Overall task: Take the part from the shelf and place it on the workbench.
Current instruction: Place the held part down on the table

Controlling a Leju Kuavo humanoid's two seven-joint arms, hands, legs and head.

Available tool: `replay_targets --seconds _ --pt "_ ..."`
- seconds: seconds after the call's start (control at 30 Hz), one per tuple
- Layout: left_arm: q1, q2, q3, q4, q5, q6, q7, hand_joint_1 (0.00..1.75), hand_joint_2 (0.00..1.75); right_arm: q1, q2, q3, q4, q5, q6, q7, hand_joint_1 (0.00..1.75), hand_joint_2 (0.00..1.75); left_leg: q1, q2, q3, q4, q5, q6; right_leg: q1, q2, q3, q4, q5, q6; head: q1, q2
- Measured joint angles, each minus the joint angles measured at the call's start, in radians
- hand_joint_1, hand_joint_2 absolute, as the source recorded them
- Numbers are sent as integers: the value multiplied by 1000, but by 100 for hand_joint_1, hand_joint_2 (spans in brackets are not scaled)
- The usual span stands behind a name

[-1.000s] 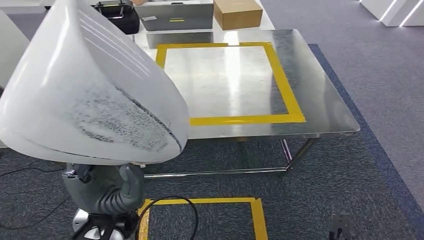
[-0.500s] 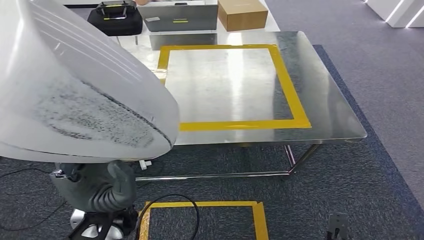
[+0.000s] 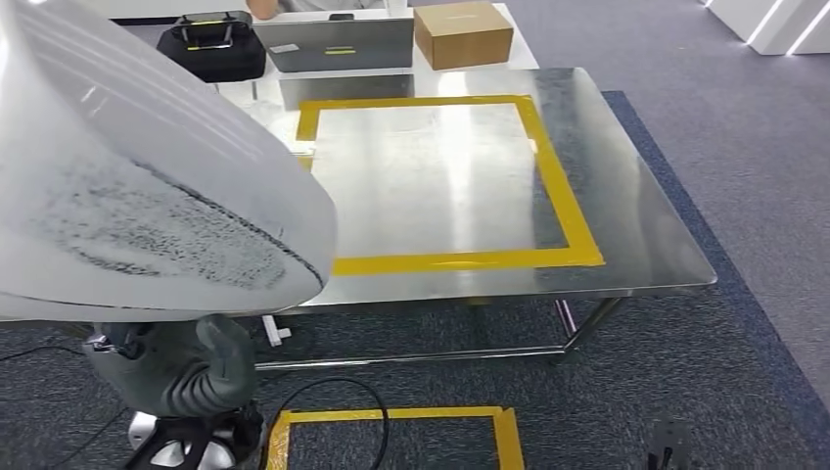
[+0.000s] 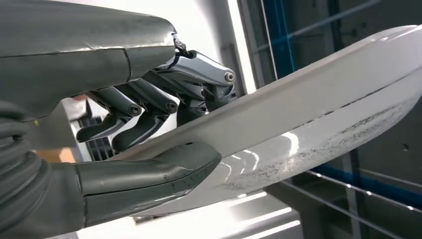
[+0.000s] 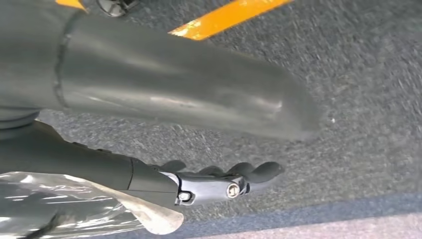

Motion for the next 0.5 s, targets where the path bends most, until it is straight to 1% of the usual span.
replay_targets --seconds 0.07,0.1,0.13,0.17,0.23,0.27,0.3,0.33,0.37,0.4,0.43,0.47,0.5 --pt "-3 3 9 -4 -12 11 2 175 175 -1 0 0 0 0 -2 -7 0 0 4 -2 15 -25 -7 2 -2 -4 1 6 1 11 -2 0" --pt "-5 4 15 -5 -24 18 6 175 175 -2 0 0 0 1 -4 -15 0 0 7 -3 26 -33 -7 3 -1 -4 -4 21 -5 15 -2 0" --pt "-9 5 20 -7 -42 26 12 175 175 -5 0 0 0 2 -6 -23 0 0 12 -4 37 -39 -7 3 -1 -4 -19 50 -18 18 0 0" --pt "-15 7 28 -8 -70 32 19 175 175 -8 0 0 0 4 -7 -29 0 0 14 -3 44 -43 -8 4 -2 -3 -47 96 -37 21 2 0" --pt "-32 14 48 -8 -145 38 42 175 175 -13 0 1 0 7 -5 -34 0 0 15 -4 47 -43 -12 5 -5 -3 -126 208 -73 28 4 0" --pt "-48 19 61 -7 -202 38 60 175 175 -14 -1 2 0 10 0 -32 0 0 15 -5 48 -42 -15 4 -6 -4 -160 243 -75 31 5 0" --pt "-72 25 74 -4 -267 38 82 175 175 -15 -1 3 0 13 7 -30 0 0 16 -6 50 -41 -19 2 -7 -4 -180 248 -59 34 6 0" --pt "-104 31 87 3 -335 38 104 175 175 -17 -1 4 0 18 13 -26 0 0 18 -8 53 -39 -23 -1 -9 -4 -183 217 -23 37 7 0" --pt "-138 35 98 14 -391 38 121 175 175 -20 -2 6 0 22 18 -23 0 0 20 -9 58 -37 -29 -6 -11 -5 -169 158 26 40 8 0" --pt "-170 39 108 27 -431 38 133 175 175 -25 -1 8 0 25 21 -20 0 0 21 -9 64 -35 -35 -11 -10 -6 -153 103 61 42 8 0" --pt "-197 41 115 40 -456 38 140 175 175 -31 -1 10 0 27 21 -18 0 0 20 -8 66 -32 -40 -18 -9 -7 -138 55 78 38 9 0" --pt "-218 43 121 51 -484 39 149 175 175 -35 0 12 0 27 23 -16 0 0 19 -7 66 -30 -44 -23 -7 -7 -128 28 85 30 9 0" --pt "-237 45 128 65 -531 39 163 175 175 -38 0 14 0 28 28 -15 0 0 17 -5 65 -28 -46 -28 -5 -7 -125 22 79 18 8 0"
